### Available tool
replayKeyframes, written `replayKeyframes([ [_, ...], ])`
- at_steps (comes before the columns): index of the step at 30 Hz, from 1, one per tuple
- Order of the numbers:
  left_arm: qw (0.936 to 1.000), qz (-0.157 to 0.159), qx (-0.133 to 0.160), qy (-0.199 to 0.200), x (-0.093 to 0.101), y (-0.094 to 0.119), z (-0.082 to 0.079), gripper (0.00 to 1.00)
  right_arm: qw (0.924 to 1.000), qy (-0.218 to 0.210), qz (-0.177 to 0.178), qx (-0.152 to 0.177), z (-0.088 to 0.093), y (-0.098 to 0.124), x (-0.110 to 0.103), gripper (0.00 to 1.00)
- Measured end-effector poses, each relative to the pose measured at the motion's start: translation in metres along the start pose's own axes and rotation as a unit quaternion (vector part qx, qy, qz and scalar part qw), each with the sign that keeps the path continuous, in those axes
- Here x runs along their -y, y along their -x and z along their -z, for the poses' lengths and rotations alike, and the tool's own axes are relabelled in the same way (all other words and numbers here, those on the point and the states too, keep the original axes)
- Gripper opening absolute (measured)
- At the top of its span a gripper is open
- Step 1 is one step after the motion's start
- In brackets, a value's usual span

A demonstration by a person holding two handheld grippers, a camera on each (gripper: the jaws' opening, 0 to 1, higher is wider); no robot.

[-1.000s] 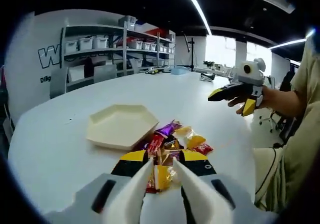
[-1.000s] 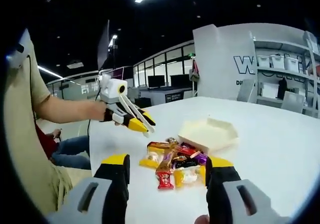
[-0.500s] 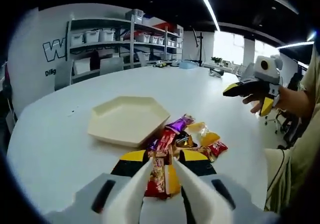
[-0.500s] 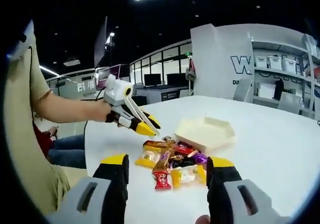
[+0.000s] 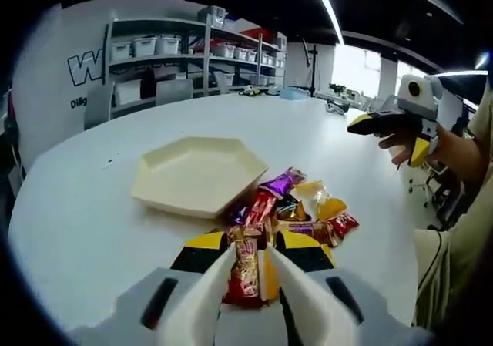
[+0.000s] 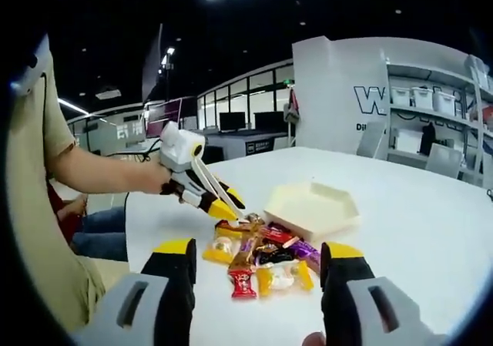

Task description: Place the target food into the container with the food tongs after gripping and lifting it, then release it inside without dropping or visibly crushing the food.

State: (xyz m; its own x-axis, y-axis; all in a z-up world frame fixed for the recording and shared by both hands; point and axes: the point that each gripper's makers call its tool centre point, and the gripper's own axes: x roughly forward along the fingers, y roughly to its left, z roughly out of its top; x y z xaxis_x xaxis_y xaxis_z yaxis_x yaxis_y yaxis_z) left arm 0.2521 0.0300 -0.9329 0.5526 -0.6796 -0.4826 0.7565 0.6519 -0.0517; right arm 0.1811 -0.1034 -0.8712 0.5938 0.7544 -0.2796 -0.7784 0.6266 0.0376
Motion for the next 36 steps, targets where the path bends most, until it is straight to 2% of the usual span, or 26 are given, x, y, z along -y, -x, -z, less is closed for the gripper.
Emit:
replayKeyframes([
  [10,0.9999,0.001,-0.014,0.009,-0.007,-0.006,0.009,0.24,1.0000,0.003,-0.003,-0.001,-0.004,-0.001,0.003,0.65],
  [24,0.9996,0.007,-0.023,0.017,-0.010,-0.014,0.013,0.23,1.0000,0.007,0.000,0.003,-0.011,0.003,0.009,0.64],
  [36,0.9993,0.010,-0.027,0.022,-0.011,-0.008,0.010,0.22,1.0000,0.009,-0.001,0.005,-0.014,0.006,0.010,0.62],
])
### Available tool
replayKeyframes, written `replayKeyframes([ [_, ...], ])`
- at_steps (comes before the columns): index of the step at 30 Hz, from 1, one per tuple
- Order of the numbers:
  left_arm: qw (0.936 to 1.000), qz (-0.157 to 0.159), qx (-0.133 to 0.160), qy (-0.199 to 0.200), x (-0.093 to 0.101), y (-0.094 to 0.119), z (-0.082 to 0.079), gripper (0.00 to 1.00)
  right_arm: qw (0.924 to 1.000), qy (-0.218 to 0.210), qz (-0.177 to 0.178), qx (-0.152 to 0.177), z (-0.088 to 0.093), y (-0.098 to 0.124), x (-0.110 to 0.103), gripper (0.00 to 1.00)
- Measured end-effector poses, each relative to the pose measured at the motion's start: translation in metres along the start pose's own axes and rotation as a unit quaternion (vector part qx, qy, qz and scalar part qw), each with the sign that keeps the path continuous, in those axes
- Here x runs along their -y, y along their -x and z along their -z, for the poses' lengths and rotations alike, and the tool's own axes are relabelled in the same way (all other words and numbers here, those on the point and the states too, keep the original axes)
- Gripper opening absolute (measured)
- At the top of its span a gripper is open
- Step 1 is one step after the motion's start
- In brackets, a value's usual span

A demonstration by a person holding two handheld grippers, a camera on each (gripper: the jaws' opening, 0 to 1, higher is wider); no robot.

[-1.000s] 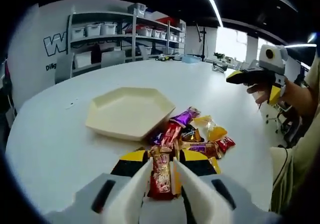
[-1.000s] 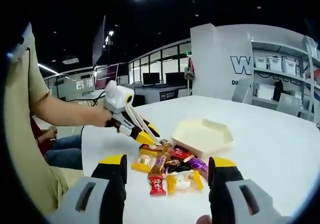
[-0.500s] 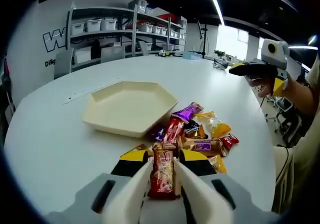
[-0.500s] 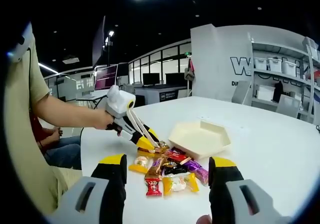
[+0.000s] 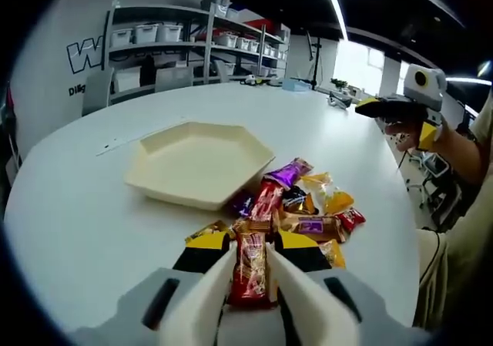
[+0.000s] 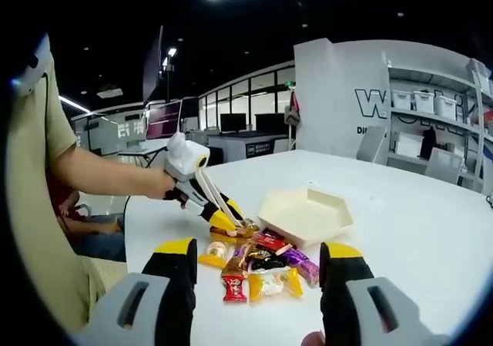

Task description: Place the target food into the container with the food tongs after gripping and lifting it, then release it inside without dropping or visibly crushing the food.

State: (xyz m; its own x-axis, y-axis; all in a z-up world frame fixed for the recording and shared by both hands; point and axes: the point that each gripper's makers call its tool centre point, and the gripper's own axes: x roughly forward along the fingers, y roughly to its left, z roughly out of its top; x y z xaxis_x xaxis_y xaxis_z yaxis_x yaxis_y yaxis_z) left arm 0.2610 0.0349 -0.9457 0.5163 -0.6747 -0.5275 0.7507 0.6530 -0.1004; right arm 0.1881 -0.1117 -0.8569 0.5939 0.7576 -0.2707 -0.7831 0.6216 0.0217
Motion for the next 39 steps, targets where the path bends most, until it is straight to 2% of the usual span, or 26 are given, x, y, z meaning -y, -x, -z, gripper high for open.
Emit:
replayKeyframes([
  [8,0.9999,0.005,0.012,-0.001,0.003,0.009,-0.017,0.22,1.0000,0.005,-0.002,0.003,-0.006,0.005,-0.003,0.62],
  [10,0.9998,0.009,0.018,-0.003,0.007,0.014,-0.027,0.22,1.0000,0.005,-0.002,0.005,-0.009,0.006,-0.003,0.62],
  [16,0.9995,0.018,0.025,-0.011,0.010,0.020,-0.042,0.22,0.9999,0.002,-0.001,0.010,-0.012,0.011,-0.005,0.61],
  [21,0.9990,0.025,0.031,-0.019,0.011,0.023,-0.064,0.22,0.9999,-0.004,0.000,0.013,-0.014,0.017,-0.008,0.61],
  [27,0.9982,0.034,0.039,-0.029,0.005,0.015,-0.091,0.22,0.9999,-0.001,0.002,0.010,-0.014,0.019,-0.008,0.61],
  [39,0.9961,0.047,0.027,-0.069,-0.012,-0.013,-0.119,0.22,0.9999,0.002,0.005,0.010,-0.019,0.016,-0.001,0.61],
])
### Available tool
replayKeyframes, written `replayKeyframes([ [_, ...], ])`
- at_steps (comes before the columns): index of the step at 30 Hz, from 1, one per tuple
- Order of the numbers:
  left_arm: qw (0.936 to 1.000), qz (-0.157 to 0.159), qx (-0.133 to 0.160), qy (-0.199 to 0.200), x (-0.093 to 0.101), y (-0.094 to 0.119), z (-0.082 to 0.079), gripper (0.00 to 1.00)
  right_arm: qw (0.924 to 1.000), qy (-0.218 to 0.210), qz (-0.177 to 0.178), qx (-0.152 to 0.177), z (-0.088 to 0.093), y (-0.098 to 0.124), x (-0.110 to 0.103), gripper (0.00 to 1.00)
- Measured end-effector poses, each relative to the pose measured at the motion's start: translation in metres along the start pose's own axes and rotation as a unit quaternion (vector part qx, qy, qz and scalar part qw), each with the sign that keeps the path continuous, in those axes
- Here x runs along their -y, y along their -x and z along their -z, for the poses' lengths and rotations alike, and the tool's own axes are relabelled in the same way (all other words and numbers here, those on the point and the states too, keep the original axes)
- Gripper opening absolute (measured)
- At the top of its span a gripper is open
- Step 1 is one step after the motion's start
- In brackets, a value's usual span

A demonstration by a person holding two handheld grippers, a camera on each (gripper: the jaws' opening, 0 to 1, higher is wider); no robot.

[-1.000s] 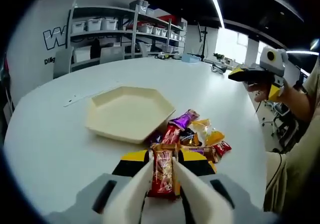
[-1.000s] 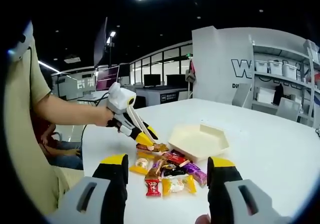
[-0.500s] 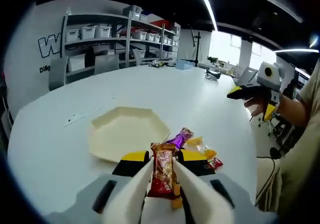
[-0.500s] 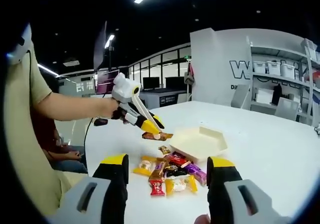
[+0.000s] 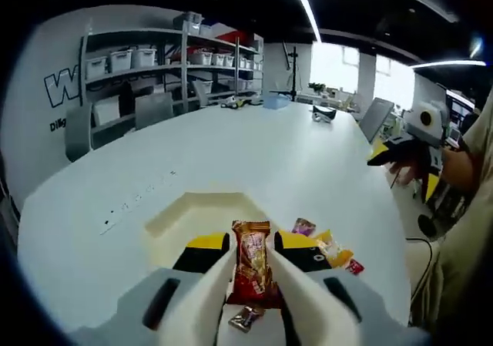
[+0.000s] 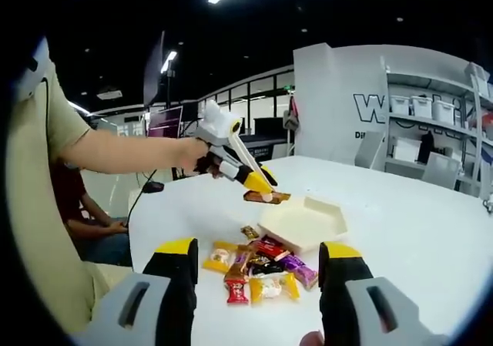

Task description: Place the target food into the container with the food tongs after gripping and lifting it, then release it inside without dropping or visibly crushing the food.

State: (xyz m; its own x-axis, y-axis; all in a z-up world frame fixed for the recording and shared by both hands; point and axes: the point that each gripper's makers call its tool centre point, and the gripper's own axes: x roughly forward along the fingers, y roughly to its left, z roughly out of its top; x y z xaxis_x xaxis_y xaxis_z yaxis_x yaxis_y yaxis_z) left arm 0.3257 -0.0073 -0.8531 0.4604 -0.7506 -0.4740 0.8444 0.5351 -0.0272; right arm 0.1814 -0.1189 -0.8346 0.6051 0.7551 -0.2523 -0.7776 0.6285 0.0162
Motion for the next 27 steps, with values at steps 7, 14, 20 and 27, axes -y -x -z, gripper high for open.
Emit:
replayKeyframes([
  [7,0.9996,0.005,-0.011,-0.025,-0.012,-0.017,-0.010,0.22,1.0000,-0.001,-0.001,0.000,0.000,-0.002,0.001,0.61],
  [14,0.9988,0.007,-0.024,-0.042,-0.022,-0.034,-0.012,0.22,1.0000,-0.003,0.002,0.002,0.001,-0.001,0.005,0.61],
  [20,0.9987,0.007,-0.031,-0.041,-0.034,-0.049,-0.011,0.22,1.0000,-0.003,0.004,0.000,0.003,0.001,0.006,0.61],
  [27,0.9977,0.007,-0.047,-0.048,-0.042,-0.060,-0.005,0.22,1.0000,-0.006,0.007,-0.003,0.007,0.004,0.008,0.61],
])
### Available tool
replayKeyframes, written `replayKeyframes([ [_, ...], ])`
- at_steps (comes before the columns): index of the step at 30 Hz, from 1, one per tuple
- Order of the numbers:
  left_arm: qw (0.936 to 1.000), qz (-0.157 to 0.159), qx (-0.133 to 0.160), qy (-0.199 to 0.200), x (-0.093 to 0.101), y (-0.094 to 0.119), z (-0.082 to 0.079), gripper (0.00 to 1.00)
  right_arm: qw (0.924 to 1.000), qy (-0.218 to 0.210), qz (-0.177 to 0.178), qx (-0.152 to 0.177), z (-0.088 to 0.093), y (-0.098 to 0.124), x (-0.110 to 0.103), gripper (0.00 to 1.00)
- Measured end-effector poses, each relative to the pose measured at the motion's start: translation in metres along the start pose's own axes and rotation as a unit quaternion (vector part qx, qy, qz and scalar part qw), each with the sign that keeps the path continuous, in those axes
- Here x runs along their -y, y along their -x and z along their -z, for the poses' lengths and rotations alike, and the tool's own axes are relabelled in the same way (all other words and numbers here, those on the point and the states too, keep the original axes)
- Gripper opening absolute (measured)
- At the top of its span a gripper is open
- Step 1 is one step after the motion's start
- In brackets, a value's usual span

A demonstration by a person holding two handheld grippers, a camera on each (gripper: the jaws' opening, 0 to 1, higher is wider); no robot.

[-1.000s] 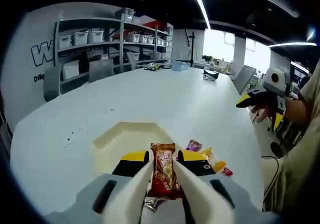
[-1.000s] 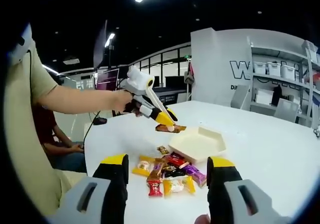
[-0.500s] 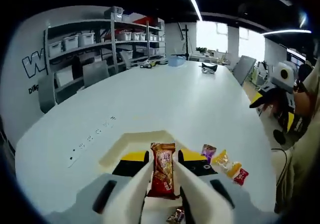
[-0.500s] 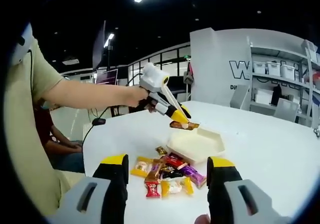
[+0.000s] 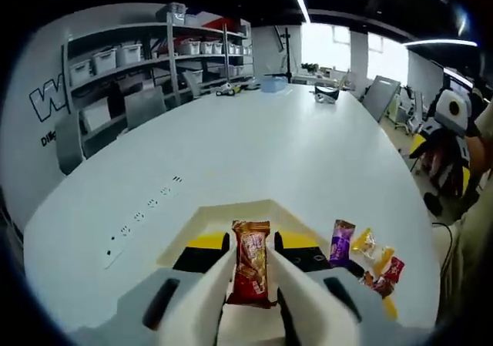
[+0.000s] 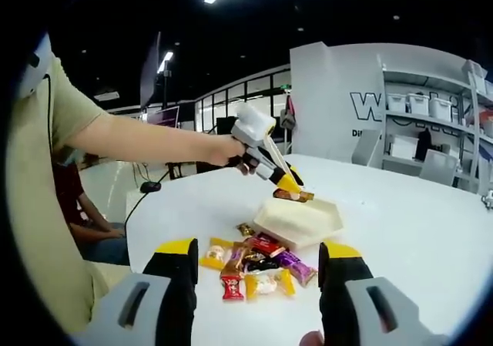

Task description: Place the target food into the container with the food tongs after gripping and lifting it, then release it inside without dropping or visibly crushing the food.

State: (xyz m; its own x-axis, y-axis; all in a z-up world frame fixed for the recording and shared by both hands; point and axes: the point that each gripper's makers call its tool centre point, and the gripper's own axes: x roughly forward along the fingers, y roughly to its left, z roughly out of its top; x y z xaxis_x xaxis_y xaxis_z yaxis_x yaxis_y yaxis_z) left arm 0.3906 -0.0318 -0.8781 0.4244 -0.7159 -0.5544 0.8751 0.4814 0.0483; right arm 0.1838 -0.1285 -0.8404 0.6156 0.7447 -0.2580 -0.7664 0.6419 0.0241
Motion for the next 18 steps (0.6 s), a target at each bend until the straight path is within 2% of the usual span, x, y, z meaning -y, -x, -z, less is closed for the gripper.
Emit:
replayKeyframes([
  [7,1.0000,-0.004,0.005,0.002,-0.013,-0.004,-0.004,0.22,1.0000,0.001,-0.003,-0.001,0.000,-0.002,-0.002,0.61],
  [18,0.9998,-0.014,-0.012,-0.003,-0.017,-0.010,-0.005,0.22,1.0000,0.002,-0.004,-0.001,0.000,-0.002,-0.004,0.61],
])
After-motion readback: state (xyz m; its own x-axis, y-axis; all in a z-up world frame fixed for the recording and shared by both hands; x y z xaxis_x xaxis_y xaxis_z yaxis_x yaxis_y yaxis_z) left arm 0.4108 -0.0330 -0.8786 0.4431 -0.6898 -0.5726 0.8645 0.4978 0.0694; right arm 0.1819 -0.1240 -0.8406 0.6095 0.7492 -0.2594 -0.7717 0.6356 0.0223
